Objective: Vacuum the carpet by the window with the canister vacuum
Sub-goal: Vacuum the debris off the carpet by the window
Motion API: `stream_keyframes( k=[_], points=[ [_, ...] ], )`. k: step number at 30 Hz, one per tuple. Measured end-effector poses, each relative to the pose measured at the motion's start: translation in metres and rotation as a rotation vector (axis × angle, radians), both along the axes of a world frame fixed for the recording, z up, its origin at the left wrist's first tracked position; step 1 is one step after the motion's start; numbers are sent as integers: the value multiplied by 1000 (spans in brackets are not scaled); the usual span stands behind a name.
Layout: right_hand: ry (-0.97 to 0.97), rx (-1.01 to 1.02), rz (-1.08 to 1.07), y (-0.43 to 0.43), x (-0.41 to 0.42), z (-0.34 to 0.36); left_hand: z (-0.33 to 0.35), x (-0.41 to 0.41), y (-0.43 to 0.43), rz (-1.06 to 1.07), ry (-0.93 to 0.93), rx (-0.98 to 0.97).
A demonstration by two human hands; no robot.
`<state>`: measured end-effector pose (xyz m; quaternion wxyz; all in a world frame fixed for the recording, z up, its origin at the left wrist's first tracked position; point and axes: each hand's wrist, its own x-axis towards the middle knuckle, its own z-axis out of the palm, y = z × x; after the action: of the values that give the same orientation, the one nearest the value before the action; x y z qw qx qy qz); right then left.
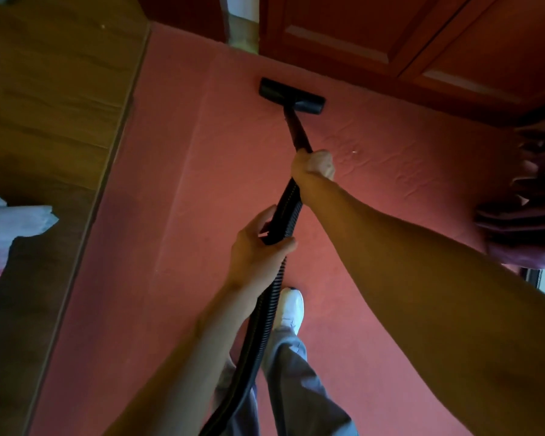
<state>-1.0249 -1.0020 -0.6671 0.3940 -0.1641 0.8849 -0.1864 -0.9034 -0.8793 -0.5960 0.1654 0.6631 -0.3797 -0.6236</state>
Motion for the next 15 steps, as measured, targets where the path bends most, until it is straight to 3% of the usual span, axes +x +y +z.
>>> stream_keyframes(
  k=[8,15],
  points=[
    [142,16,-37,29,-52,-3,1,-35,4,10,136,99],
    [67,10,-161,140,-95,-8,14,-55,70,-106,198,224]
  ],
)
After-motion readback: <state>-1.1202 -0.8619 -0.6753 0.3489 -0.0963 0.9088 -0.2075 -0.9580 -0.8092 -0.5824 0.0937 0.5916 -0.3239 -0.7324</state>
